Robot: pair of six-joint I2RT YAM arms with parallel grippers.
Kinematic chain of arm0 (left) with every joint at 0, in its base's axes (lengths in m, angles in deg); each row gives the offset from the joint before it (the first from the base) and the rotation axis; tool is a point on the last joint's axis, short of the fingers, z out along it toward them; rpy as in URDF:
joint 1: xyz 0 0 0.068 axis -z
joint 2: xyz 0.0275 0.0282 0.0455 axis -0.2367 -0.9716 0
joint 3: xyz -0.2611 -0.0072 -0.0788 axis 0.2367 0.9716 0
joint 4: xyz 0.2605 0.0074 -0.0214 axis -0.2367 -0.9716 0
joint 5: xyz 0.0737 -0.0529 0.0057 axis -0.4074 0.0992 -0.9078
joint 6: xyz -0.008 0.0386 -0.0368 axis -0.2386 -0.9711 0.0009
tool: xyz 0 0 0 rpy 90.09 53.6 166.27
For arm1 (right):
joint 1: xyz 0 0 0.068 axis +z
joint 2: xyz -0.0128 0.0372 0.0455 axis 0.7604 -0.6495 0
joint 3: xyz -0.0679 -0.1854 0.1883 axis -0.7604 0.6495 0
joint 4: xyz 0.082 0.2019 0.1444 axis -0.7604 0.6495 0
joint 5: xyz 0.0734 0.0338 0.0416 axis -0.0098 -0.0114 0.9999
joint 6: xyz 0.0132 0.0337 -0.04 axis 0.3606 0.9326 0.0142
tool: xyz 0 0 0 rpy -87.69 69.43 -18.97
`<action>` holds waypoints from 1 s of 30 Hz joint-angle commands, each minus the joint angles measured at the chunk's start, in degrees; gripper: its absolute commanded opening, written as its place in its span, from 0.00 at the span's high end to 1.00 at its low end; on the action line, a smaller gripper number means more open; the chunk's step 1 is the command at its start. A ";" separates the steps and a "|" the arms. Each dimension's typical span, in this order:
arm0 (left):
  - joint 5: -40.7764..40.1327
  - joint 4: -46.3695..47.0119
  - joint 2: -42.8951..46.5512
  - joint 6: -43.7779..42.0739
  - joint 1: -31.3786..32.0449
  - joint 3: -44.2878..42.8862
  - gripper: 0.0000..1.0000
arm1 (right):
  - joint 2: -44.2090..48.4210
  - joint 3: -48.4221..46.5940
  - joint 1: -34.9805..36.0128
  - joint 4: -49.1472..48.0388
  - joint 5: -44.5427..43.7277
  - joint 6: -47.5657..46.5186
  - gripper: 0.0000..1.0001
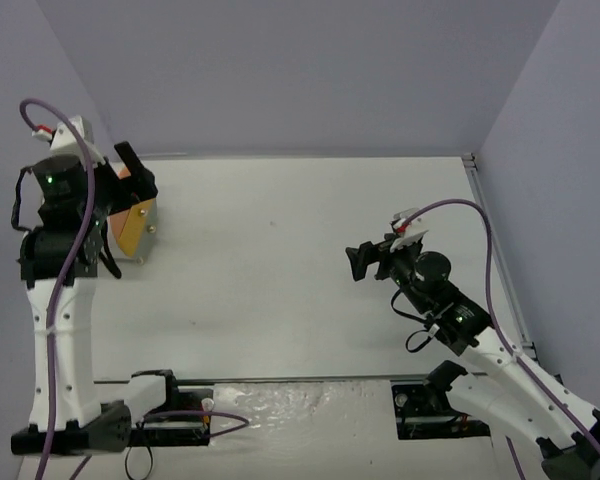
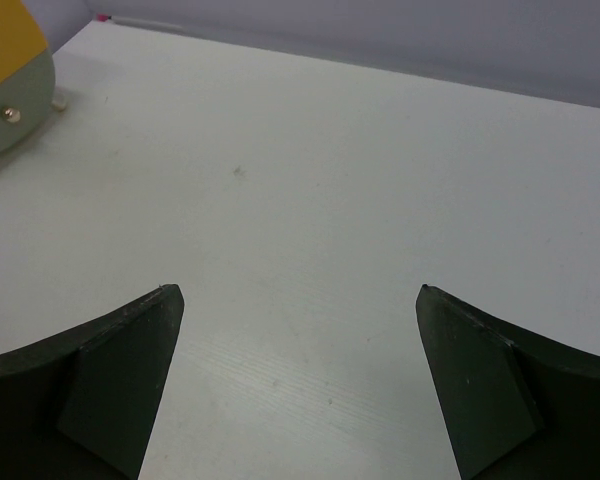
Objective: Organize the makeup
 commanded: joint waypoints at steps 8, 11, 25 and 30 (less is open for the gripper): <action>-6.37 -6.09 25.13 -6.25 5.13 18.17 0.03 | 9.89 -17.37 -0.35 17.49 -19.84 0.25 0.00; -11.12 -9.31 28.86 -7.63 9.06 19.94 0.03 | 12.50 -18.03 -0.35 18.63 -22.75 -1.21 0.00; -12.58 -11.42 35.24 -7.05 11.66 24.87 0.03 | 17.90 -16.97 -0.34 19.30 -25.76 -4.14 0.00; -11.55 -10.63 34.88 -6.15 11.66 25.59 0.03 | 17.50 -16.63 -0.26 19.21 -25.65 -4.32 0.00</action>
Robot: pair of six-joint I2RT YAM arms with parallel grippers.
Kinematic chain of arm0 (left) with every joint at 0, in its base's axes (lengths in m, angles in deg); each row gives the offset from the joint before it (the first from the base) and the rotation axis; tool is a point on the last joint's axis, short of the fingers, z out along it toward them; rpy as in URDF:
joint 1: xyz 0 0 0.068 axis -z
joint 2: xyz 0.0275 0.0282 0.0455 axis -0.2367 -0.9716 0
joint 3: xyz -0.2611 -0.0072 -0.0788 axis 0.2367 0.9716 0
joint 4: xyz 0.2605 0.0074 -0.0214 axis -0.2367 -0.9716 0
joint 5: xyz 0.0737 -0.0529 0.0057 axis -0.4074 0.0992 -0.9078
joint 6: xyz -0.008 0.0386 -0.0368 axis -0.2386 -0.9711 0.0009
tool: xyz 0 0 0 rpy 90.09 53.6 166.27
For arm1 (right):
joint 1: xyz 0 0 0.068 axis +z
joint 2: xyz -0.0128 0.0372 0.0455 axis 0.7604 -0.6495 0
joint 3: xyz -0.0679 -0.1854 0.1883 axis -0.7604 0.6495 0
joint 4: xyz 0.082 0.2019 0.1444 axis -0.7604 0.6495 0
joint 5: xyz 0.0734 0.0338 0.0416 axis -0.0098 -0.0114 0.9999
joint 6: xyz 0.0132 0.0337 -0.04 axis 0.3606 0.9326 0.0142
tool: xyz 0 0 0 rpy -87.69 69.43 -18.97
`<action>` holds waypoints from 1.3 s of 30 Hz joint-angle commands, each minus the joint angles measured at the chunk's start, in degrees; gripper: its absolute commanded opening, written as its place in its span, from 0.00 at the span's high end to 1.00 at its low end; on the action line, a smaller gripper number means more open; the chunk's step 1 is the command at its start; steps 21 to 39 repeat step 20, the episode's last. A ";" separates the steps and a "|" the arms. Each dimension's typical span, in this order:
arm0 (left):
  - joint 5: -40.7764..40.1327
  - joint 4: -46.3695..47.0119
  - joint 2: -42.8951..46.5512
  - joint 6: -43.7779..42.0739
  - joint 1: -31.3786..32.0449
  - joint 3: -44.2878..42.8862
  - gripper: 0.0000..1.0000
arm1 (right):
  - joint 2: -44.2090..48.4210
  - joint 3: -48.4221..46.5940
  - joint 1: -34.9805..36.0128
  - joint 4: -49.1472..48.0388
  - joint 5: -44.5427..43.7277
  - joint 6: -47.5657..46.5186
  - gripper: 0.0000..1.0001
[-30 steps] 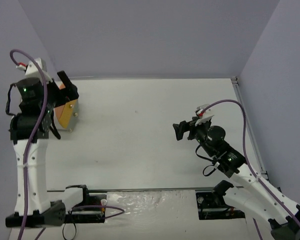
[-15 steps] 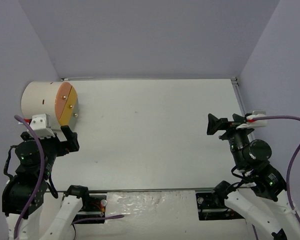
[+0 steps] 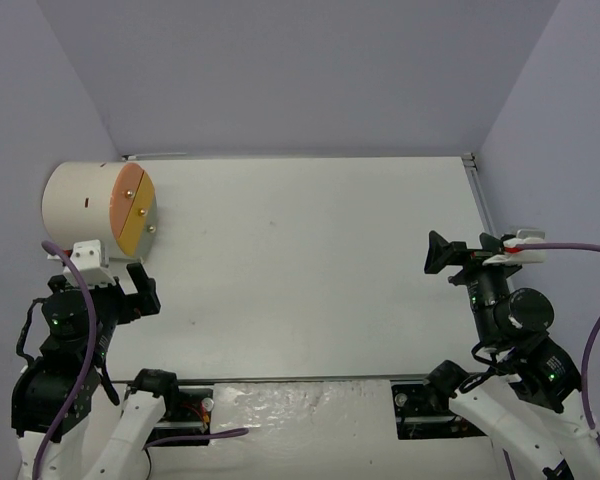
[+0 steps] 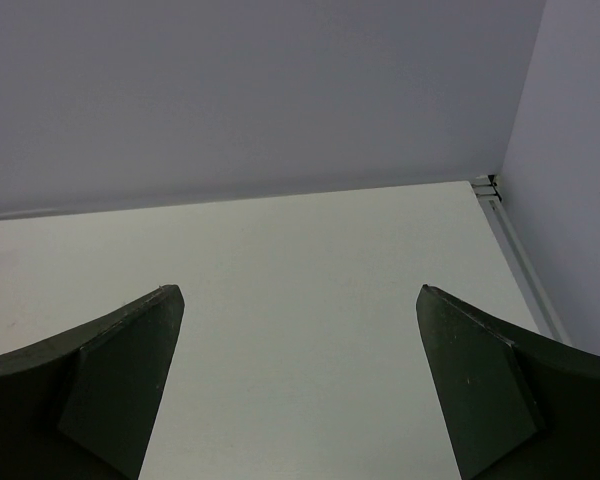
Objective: Organize the makeup
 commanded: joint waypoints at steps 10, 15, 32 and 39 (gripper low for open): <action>1.94 4.16 -2.18 1.45 0.33 0.34 0.03 | -1.30 0.14 -0.26 -2.75 -1.47 -1.53 0.00; 2.11 4.46 -2.87 1.79 0.33 0.47 0.03 | -1.96 0.06 -0.26 -2.84 -1.14 -1.67 0.00; 2.69 4.91 -3.68 2.25 0.33 0.74 0.03 | -1.92 0.04 -0.22 -2.79 -0.50 -1.76 0.00; 2.69 4.91 -3.68 2.25 0.33 0.74 0.03 | -1.92 0.04 -0.22 -2.79 -0.50 -1.76 0.00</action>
